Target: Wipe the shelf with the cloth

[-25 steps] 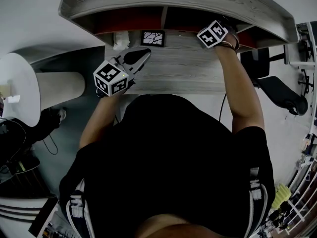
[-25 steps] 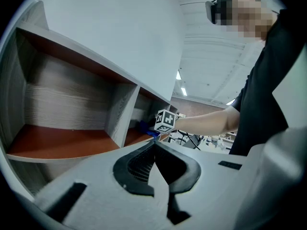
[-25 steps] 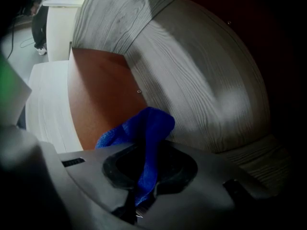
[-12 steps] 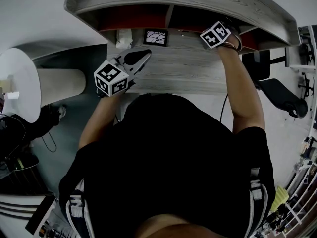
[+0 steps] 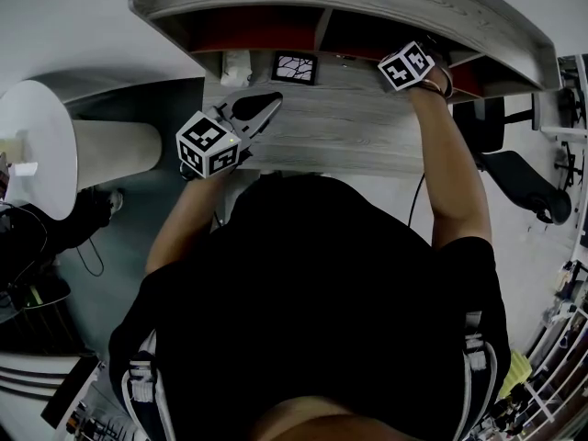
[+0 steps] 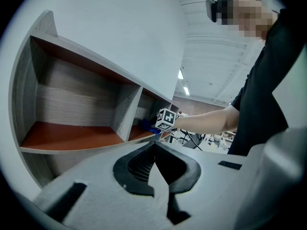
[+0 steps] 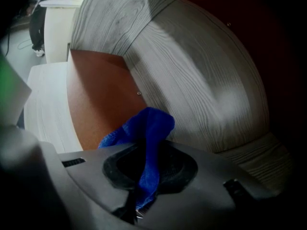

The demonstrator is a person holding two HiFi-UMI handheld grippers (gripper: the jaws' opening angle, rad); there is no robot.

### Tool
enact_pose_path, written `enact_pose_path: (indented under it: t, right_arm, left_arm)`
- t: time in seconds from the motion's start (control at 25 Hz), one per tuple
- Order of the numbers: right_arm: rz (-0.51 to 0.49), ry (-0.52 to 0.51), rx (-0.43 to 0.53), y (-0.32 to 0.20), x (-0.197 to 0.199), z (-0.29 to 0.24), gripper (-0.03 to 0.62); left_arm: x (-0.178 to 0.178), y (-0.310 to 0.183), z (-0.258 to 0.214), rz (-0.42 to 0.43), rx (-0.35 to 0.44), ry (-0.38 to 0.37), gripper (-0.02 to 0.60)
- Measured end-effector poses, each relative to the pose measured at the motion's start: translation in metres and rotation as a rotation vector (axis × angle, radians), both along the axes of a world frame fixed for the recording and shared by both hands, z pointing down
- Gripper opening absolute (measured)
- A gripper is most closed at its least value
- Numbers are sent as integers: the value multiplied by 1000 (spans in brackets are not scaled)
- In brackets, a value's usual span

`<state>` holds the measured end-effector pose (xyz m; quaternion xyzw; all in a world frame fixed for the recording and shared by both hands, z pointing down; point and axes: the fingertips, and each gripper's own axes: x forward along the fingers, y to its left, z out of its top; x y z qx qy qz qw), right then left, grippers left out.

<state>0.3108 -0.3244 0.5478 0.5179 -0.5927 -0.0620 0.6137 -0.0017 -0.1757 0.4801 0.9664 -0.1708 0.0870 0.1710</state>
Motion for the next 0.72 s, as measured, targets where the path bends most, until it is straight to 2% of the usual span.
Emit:
enact_pose_path:
  t: [0.28,0.72]
  right_arm:
    - [-8,-28,10,-3,-7,2,34]
    - [-3,-154,2,-6,-28,7,34]
  left_arm:
    - [0,2,2,-4,-4,-3,17]
    - [-6,4,4,-16,-9,-13,17]
